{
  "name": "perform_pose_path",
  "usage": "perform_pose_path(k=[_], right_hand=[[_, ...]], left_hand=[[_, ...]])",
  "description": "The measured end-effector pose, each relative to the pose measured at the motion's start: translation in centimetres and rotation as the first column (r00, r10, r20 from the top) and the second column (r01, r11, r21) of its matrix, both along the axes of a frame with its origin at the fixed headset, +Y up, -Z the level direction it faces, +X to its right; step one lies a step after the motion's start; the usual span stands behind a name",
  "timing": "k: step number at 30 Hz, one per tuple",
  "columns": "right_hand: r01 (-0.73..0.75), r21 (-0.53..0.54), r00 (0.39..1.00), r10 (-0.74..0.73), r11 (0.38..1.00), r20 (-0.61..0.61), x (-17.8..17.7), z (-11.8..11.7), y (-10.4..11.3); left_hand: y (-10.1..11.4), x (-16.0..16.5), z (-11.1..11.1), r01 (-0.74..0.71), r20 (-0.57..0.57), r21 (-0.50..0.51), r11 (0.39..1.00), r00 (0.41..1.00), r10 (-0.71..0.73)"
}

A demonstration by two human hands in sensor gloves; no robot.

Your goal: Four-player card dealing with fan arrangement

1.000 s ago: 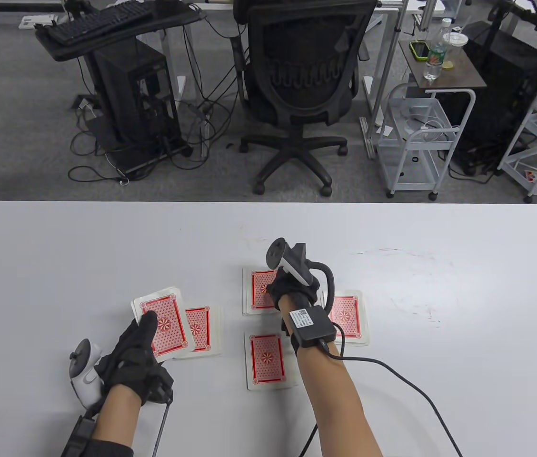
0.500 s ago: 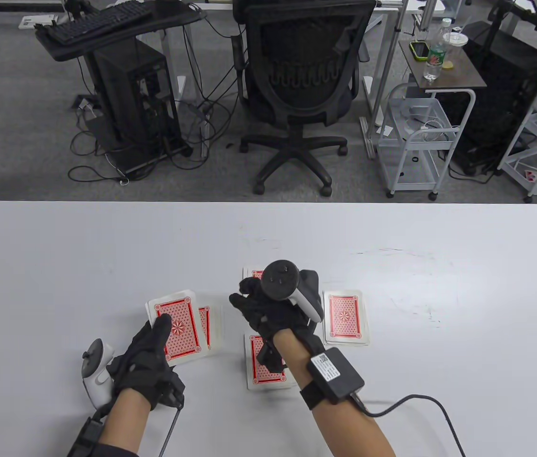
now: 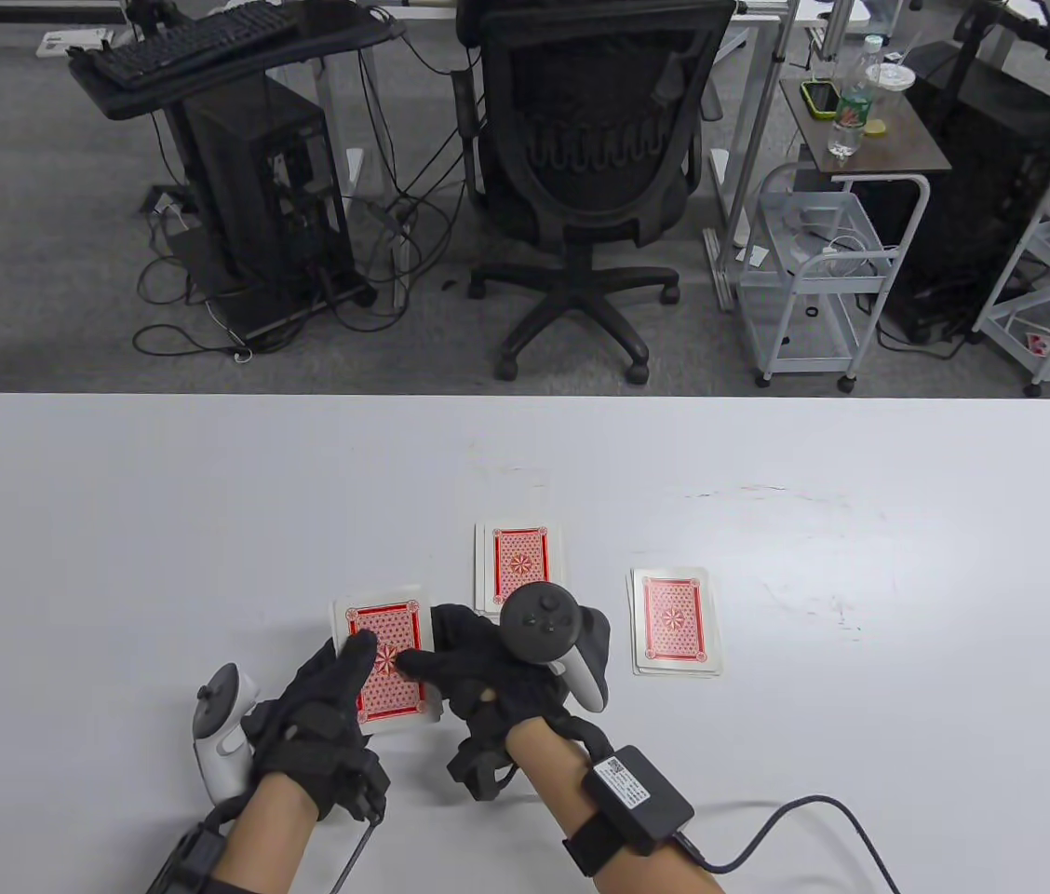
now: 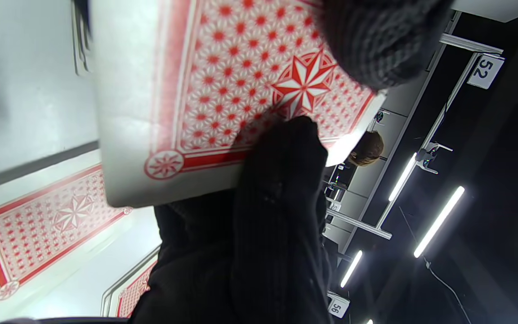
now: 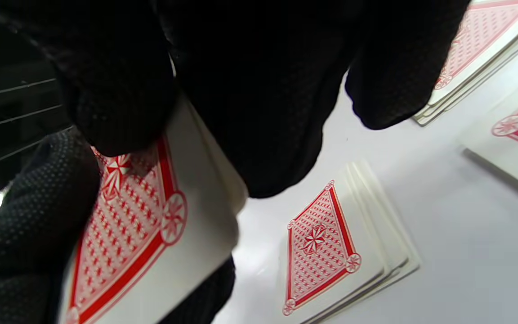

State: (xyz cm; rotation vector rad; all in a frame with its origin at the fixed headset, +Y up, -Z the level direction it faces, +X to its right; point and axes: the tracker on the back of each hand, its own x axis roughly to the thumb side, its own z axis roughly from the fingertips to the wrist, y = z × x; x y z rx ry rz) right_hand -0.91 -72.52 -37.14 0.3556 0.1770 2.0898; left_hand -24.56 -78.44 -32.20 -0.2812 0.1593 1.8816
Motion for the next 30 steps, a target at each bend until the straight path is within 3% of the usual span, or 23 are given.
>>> perform_pose_path(k=[3,7,13,16,20,25,27,30], right_hand=[[0.06,-0.024,0.998,-0.06,0.998,-0.017,0.7,-0.5,-0.2],[0.17,-0.138,0.983,-0.177,0.976,-0.04,1.5,-1.2,-0.8],[0.172,-0.142,0.985,-0.172,0.975,0.01,4.5,-2.7,0.1],[0.117,-0.127,0.99,-0.106,0.985,0.092,8.1,-3.8,1.2],[-0.12,-0.134,0.969,0.145,0.984,0.202,13.7,-5.4,2.1],[-0.375,-0.208,0.839,0.426,0.903,0.338,18.6,-6.7,1.3],[-0.469,-0.268,0.771,0.538,0.842,0.341,19.6,-7.1,0.4],[-0.633,-0.31,0.614,0.704,0.709,0.357,20.0,-7.4,-1.1]], left_hand=[[0.0,-0.1,0.0,-0.019,0.001,-0.001,1.0,1.0,0.019],[0.2,-0.1,0.0,-0.047,0.006,-0.003,0.999,0.999,0.047],[0.3,-1.1,-0.1,-0.051,-0.033,0.004,0.999,0.998,0.051],[0.2,-1.8,-0.1,-0.047,-0.06,0.001,0.999,0.997,0.047],[0.2,-2.2,-0.3,-0.045,-0.073,-0.002,0.999,0.996,0.045],[0.2,-2.2,-0.3,-0.035,-0.072,-0.003,0.999,0.997,0.035],[0.2,-2.4,-0.4,-0.031,-0.085,-0.007,0.999,0.996,0.031],[0.1,-2.7,-0.5,-0.025,-0.093,-0.012,1.0,0.995,0.024]])
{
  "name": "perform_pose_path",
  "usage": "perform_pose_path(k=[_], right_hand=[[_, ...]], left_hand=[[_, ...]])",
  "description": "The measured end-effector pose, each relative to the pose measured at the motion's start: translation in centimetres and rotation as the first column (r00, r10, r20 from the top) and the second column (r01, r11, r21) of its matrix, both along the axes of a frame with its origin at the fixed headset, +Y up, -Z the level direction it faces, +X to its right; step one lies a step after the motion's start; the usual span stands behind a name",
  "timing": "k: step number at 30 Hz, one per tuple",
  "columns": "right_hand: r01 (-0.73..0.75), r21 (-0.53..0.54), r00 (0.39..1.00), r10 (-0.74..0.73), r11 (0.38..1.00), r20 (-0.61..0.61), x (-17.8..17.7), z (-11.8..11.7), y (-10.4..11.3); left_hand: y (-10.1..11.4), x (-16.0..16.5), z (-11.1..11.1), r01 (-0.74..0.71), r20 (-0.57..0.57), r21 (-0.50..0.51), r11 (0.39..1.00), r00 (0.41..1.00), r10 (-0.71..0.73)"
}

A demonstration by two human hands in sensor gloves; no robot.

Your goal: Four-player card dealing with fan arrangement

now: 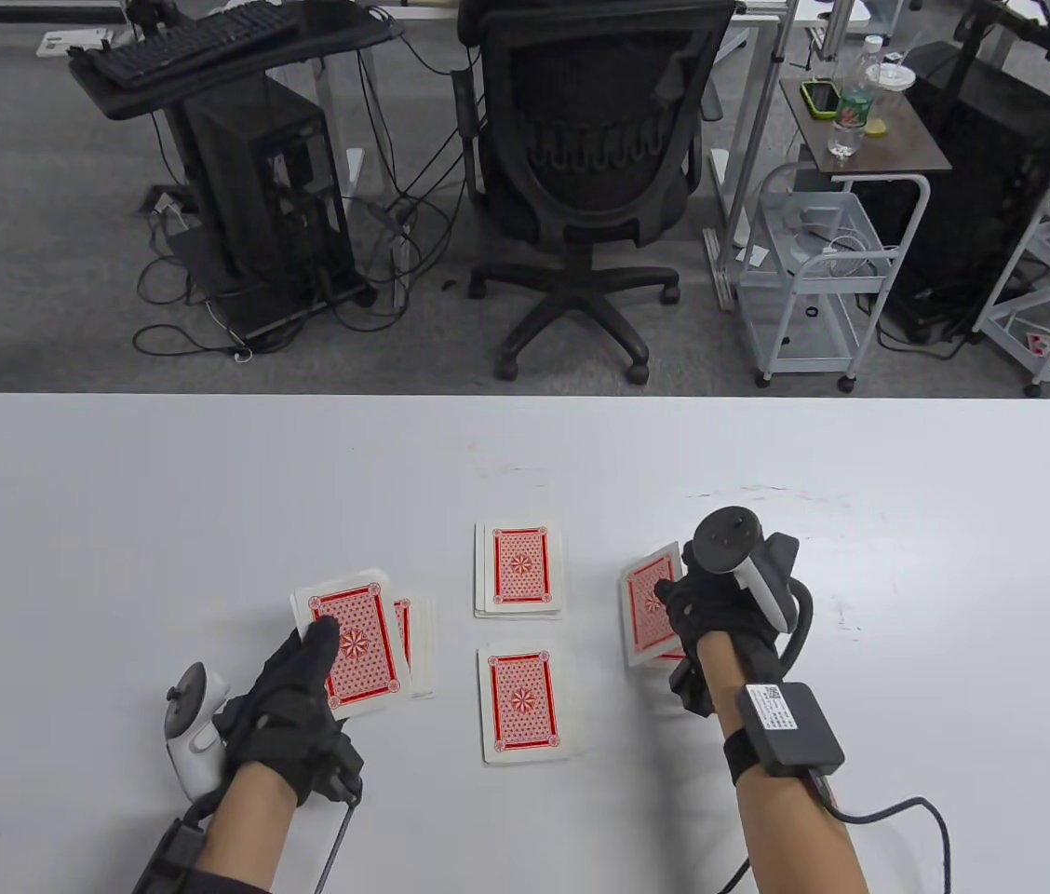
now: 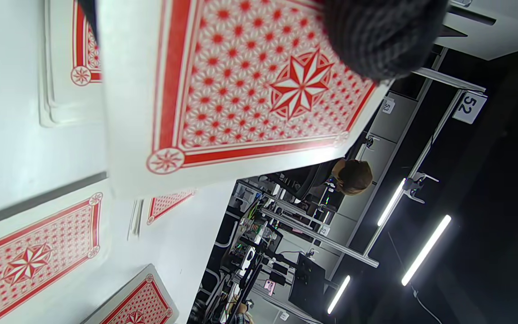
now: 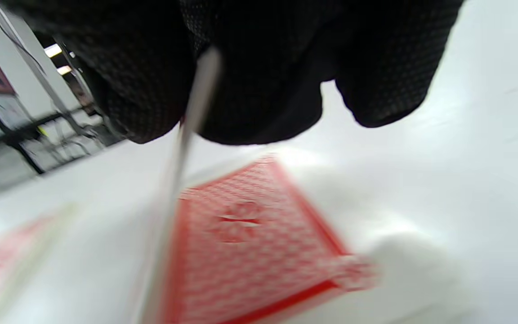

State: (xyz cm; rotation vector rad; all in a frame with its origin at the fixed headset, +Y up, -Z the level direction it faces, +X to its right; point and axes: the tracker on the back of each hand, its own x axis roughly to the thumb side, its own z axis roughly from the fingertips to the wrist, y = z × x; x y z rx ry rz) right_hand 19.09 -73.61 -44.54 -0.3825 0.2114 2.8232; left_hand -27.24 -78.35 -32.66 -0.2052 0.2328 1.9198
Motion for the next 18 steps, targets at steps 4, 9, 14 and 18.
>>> perform_pose_path(k=[4,9,14,18], right_hand=[[-0.268,-0.098,0.963,0.267,0.958,-0.027,-0.9,-0.6,-2.2],[-0.372,-0.079,0.927,0.367,0.925,-0.071,-1.9,-0.5,-1.0],[-0.202,0.06,0.964,0.209,0.977,-0.164,-4.3,1.5,3.5],[0.123,0.091,0.955,-0.093,0.988,-0.282,-8.2,3.6,5.7]], left_hand=[[-0.1,-0.1,0.0,0.012,-0.002,-0.01,1.0,1.0,-0.012],[-0.2,-0.1,0.0,0.027,-0.003,-0.013,1.0,1.0,-0.027],[0.0,0.2,0.0,0.024,0.006,0.003,1.0,1.0,-0.024],[0.1,0.9,0.1,0.028,0.023,0.013,1.0,0.999,-0.028]])
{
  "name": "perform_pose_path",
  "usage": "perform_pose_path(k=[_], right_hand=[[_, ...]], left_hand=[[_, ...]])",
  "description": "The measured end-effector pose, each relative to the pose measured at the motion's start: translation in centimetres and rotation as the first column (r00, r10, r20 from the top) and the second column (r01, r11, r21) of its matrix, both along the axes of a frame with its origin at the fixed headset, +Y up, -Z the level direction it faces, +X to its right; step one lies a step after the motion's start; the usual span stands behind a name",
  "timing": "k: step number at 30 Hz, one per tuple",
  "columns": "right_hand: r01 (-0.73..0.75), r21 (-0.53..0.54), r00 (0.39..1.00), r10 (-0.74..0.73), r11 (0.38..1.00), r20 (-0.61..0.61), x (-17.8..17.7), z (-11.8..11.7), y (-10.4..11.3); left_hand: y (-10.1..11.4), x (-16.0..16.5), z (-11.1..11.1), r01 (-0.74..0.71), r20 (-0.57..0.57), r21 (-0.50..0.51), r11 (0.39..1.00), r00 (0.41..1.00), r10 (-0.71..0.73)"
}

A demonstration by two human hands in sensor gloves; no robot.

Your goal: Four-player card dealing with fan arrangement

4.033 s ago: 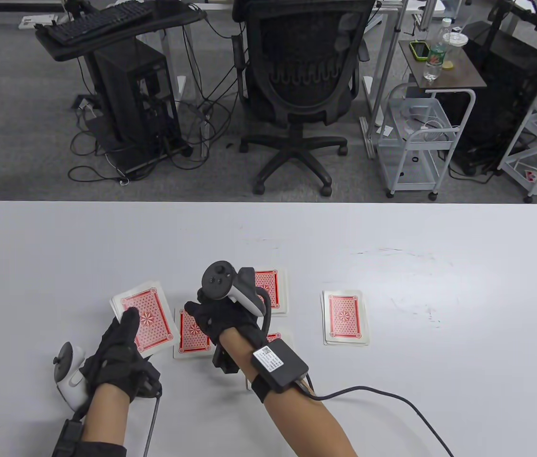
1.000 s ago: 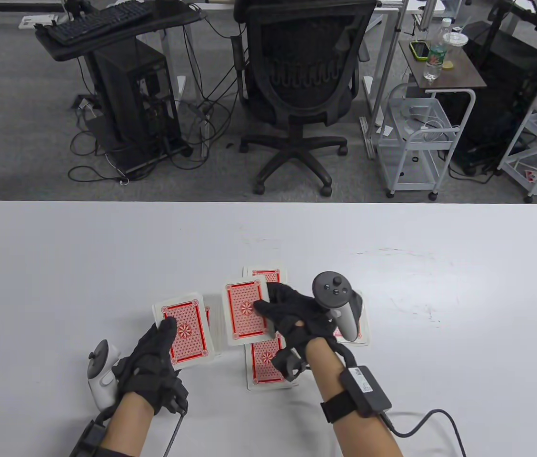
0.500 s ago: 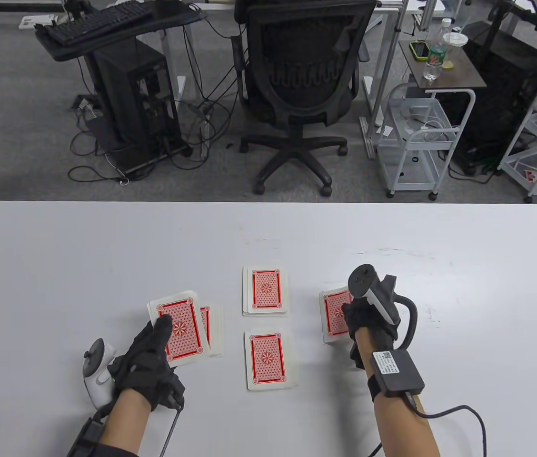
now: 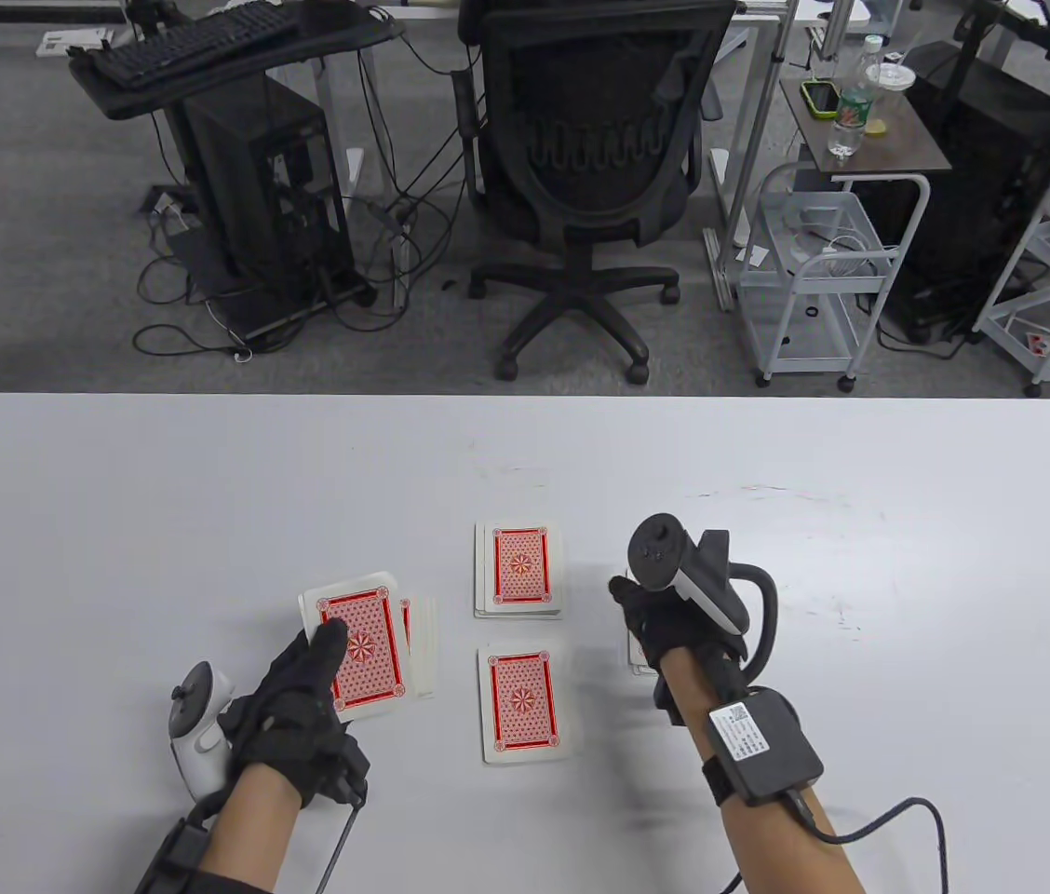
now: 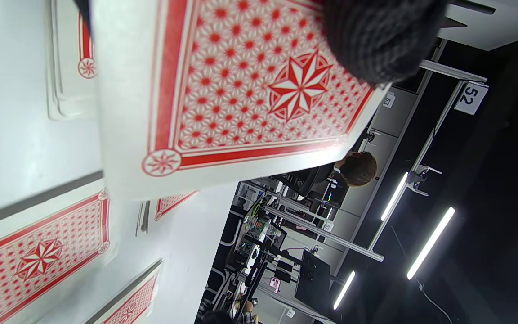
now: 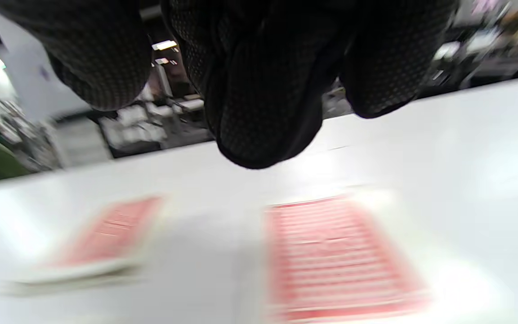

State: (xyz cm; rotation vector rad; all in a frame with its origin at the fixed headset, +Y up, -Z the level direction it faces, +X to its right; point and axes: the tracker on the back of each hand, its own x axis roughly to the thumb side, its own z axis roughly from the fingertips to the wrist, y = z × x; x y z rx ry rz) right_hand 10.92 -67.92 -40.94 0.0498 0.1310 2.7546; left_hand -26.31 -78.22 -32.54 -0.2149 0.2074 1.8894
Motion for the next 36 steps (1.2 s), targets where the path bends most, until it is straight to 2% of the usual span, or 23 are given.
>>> perform_pose_path(k=[3,5,8,10,13,15,22,26,29,33,36], right_hand=[[0.252,-0.022,0.963,-0.253,0.968,-0.097,-3.3,1.4,-0.1],[0.413,-0.073,0.893,-0.419,0.908,-0.166,-6.1,2.3,-1.1],[0.545,-0.144,0.799,-0.564,0.826,-0.209,-9.2,3.4,-3.1],[0.585,-0.142,0.768,-0.602,0.798,-0.22,-10.5,3.7,-4.0],[0.564,-0.112,0.792,-0.574,0.818,-0.208,-11.3,3.9,-4.5],[0.58,-0.088,0.79,-0.585,0.81,-0.184,-11.3,3.9,-4.7],[0.671,-0.169,0.708,-0.692,0.722,-0.143,-9.6,3.4,-5.0],[0.657,-0.158,0.723,-0.676,0.737,-0.142,-7.6,3.1,-4.8],[0.635,-0.237,0.734,-0.67,0.736,-0.113,-5.4,2.6,-5.2],[0.461,-0.245,0.864,-0.494,0.853,-0.096,-3.6,2.2,-6.0],[0.326,-0.26,0.932,-0.355,0.909,-0.073,-3.9,2.1,-6.8]], left_hand=[[0.1,0.5,0.1,0.007,0.017,0.006,1.0,1.0,-0.007],[0.1,0.9,0.2,0.014,0.036,0.007,1.0,0.999,-0.014],[0.0,1.4,0.3,0.04,0.052,0.007,0.999,0.998,-0.04],[0.0,1.7,0.2,0.048,0.065,0.005,0.999,0.997,-0.048],[0.0,2.2,0.2,0.069,0.089,0.008,0.998,0.994,-0.069],[0.1,2.3,0.2,0.077,0.094,0.009,0.997,0.993,-0.077],[0.0,2.2,0.0,0.041,0.124,0.001,0.999,0.991,-0.041],[0.0,1.4,0.0,0.03,0.09,-0.006,1.0,0.995,-0.029],[-0.2,0.0,-0.1,0.051,0.042,-0.026,0.998,0.998,-0.05],[-0.4,-0.9,-0.2,0.067,0.005,-0.045,0.997,0.998,-0.067],[-0.4,-0.9,-0.2,0.073,0.006,-0.045,0.996,0.997,-0.073]])
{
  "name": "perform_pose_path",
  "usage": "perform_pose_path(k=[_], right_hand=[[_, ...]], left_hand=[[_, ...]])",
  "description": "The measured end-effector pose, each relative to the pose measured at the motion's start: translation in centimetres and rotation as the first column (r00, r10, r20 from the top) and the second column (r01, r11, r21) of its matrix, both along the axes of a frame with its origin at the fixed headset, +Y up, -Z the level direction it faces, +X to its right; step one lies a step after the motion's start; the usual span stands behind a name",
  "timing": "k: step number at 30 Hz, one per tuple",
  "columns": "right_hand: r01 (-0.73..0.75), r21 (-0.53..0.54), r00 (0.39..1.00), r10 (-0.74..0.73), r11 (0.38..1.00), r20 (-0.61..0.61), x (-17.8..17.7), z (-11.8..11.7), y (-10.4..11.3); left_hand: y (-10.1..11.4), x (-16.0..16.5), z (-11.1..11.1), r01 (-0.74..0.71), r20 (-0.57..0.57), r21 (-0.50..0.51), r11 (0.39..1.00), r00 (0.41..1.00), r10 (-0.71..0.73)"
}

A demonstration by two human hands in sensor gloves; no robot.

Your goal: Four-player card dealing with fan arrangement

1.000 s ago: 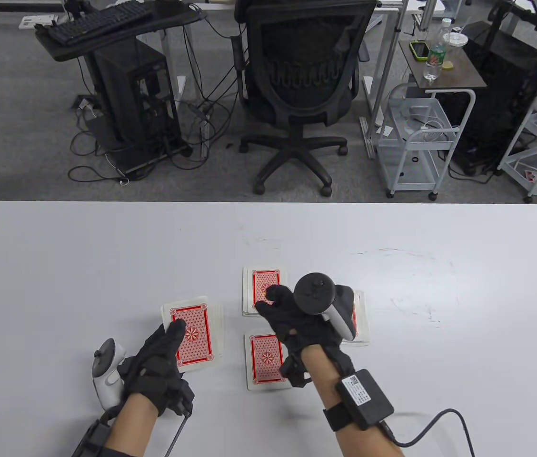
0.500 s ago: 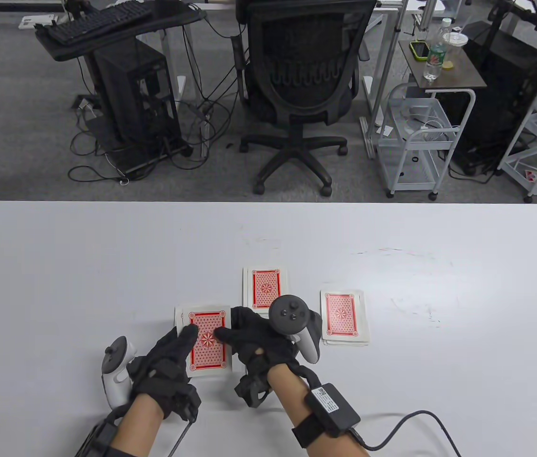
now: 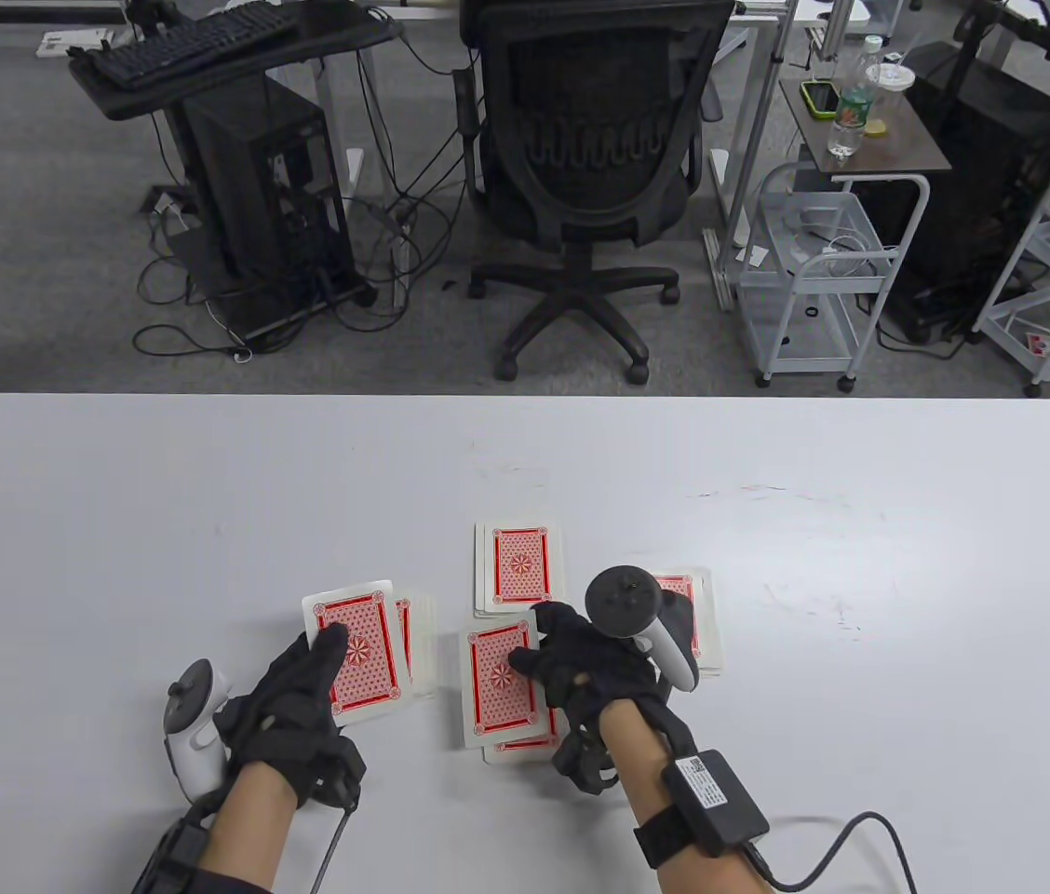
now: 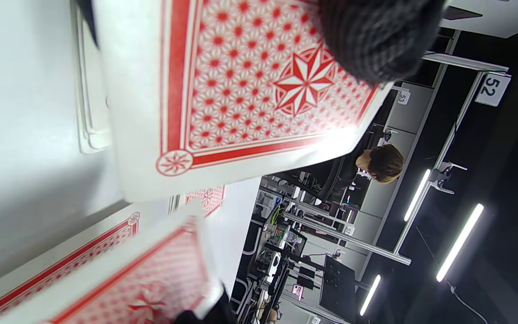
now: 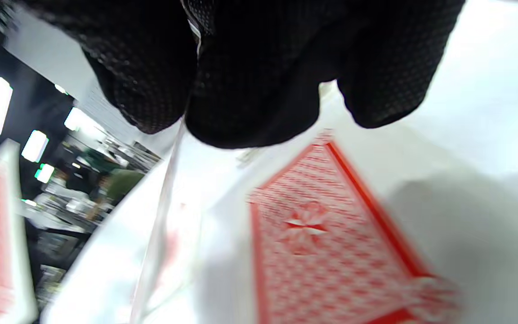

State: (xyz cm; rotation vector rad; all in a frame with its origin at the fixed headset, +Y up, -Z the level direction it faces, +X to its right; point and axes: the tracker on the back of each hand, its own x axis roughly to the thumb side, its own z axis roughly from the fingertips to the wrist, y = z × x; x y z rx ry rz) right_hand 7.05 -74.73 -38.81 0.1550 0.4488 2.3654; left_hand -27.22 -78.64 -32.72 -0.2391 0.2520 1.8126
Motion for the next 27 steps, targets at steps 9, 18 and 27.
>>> perform_pose_path(k=[9,18,27], right_hand=[[-0.595,0.087,0.803,0.596,0.799,0.015,-2.5,0.4,-1.5],[-0.144,0.201,0.989,0.147,0.969,-0.001,-2.1,1.3,3.0],[0.452,-0.047,0.879,-0.454,0.891,-0.147,-5.6,1.9,1.7]], left_hand=[[-0.1,0.1,0.0,0.012,0.005,0.007,1.0,1.0,-0.012],[0.4,1.2,0.2,-0.018,0.04,0.021,1.0,0.999,0.018],[0.8,4.0,0.7,-0.046,0.148,0.021,0.999,0.988,0.042]])
